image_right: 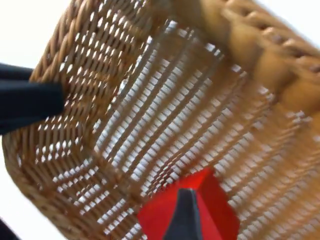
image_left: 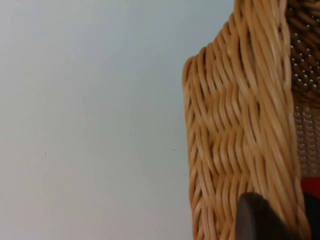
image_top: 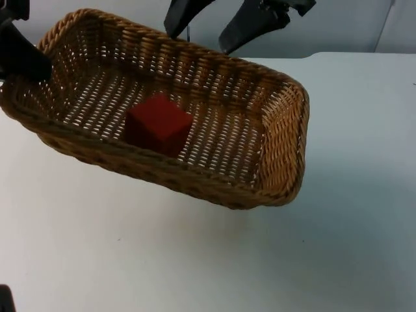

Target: Pick up the basket with the left hand and place the cube into the basket with the right hand.

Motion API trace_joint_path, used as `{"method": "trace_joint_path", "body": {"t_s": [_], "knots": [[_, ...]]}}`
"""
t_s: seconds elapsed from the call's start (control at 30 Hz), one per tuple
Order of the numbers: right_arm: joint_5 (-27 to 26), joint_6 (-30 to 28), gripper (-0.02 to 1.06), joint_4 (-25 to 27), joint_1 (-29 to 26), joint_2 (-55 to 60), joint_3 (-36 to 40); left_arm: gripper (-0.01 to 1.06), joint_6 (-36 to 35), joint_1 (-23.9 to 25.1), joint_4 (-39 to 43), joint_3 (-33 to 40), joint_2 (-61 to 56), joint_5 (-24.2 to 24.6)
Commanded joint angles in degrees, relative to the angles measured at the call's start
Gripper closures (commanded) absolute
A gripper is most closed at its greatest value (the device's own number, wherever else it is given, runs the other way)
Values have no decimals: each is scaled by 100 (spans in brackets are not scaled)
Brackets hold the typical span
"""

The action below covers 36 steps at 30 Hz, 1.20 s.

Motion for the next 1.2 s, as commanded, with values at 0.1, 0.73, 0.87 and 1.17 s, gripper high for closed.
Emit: {"method": "trace_joint_path", "body": {"t_s": [0.1,0.73,0.87,1.17], "knots": [[-46,-23,39,-376,-905,-619,-88,105,-52,-1,-234,4,-76,134],[1111,-547,105,3,-3639,-972,-76,105,-52,-1,-234,4,-76,134],[1111,-547,105,100,-3625,-972,-76,105,-52,-1,-234,4,-76,134],[1111,-535,105,98,-3625,-972,-76,105,-52,-1,-234,4,-76,134]]}}
